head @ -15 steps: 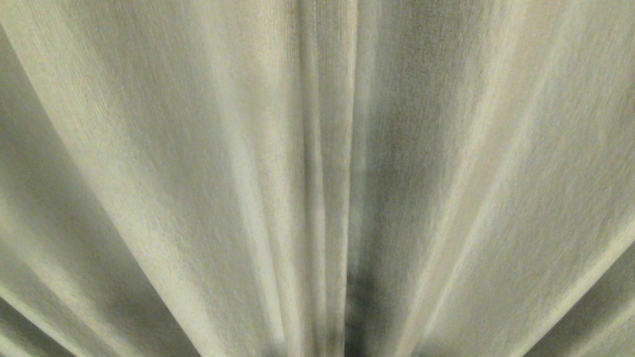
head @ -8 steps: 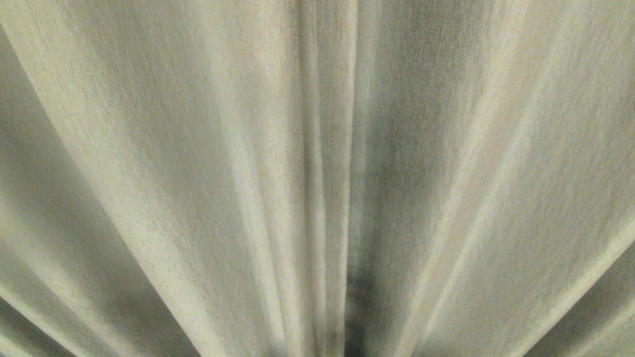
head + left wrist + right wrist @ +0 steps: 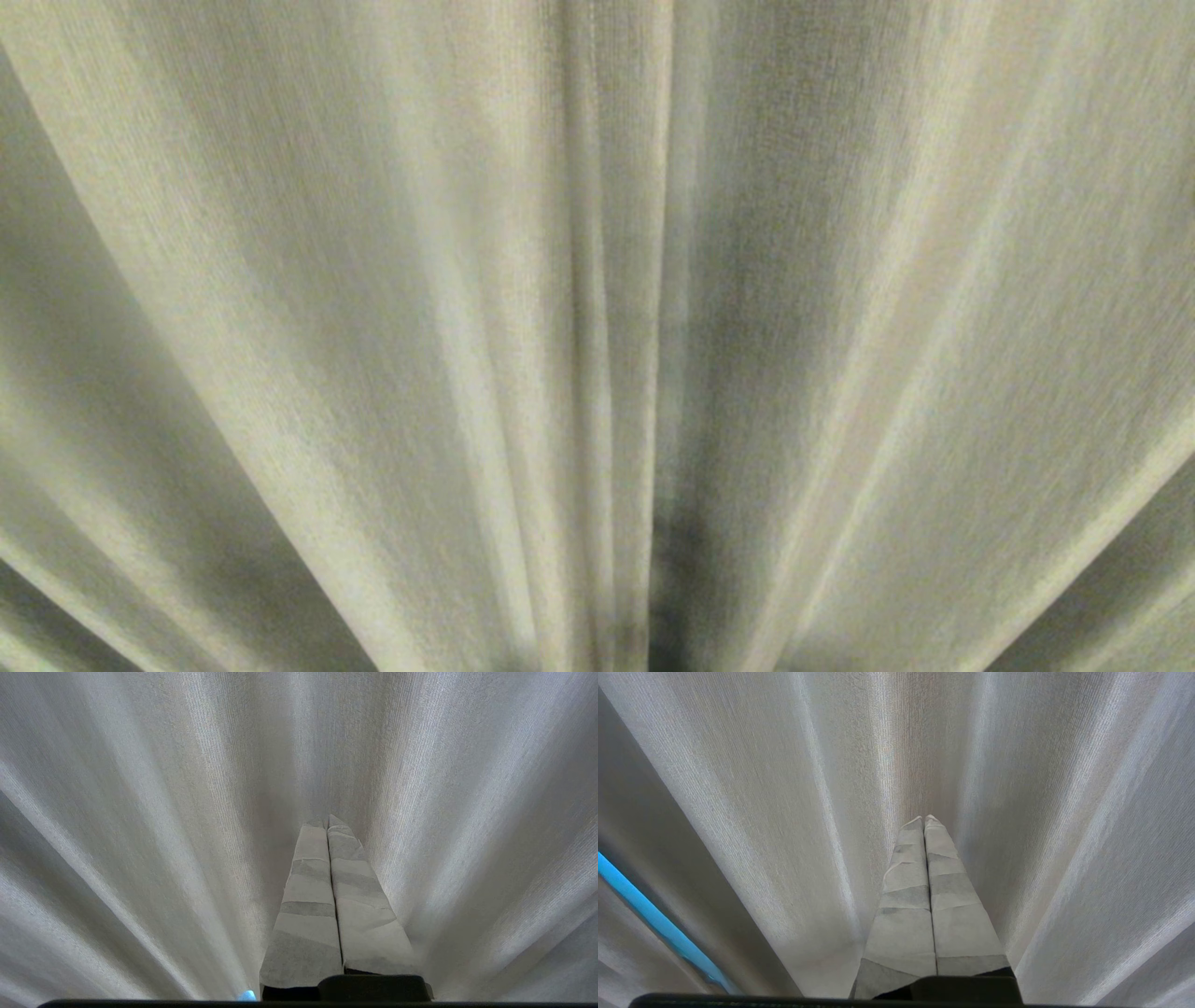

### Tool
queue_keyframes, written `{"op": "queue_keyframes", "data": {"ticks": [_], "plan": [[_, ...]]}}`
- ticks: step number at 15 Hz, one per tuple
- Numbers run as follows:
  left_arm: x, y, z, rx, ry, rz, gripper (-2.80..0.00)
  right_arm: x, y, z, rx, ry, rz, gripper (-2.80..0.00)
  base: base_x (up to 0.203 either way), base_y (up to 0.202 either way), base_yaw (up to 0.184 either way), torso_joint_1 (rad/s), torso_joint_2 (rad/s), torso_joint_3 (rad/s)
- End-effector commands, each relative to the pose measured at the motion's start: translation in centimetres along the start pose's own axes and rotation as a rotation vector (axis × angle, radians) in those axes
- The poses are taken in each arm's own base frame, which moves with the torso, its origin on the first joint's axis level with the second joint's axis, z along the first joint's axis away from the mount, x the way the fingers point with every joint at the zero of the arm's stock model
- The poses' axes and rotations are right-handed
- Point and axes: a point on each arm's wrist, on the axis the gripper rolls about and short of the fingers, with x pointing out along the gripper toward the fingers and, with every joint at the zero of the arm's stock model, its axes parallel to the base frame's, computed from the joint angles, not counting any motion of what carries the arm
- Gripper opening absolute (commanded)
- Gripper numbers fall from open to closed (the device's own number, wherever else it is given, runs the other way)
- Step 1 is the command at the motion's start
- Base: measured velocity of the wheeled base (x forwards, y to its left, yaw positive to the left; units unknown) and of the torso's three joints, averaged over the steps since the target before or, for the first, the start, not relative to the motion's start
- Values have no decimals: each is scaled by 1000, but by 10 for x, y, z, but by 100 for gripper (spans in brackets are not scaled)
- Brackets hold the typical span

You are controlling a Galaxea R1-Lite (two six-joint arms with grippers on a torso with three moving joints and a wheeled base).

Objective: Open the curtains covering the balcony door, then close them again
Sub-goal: Pull the outer curtains open on both sides

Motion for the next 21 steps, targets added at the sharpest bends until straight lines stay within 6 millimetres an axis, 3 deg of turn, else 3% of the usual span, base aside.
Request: {"op": "queue_keyframes", "data": {"ticks": [1,12,15,21], "plan": [[0,0,0,0,0,0,-280,0,0,0,1,-1,0,-280,0,0,0,0,0,0],[0,0,0,0,0,0,-280,-1,1,7,-69,-25,27,-280,0,0,0,0,0,0],[0,0,0,0,0,0,-280,0,2,29,-73,-79,52,-280,0,0,0,0,0,0],[0,0,0,0,0,2,-280,21,4,98,-69,-176,55,-280,0,0,0,0,0,0]]}}
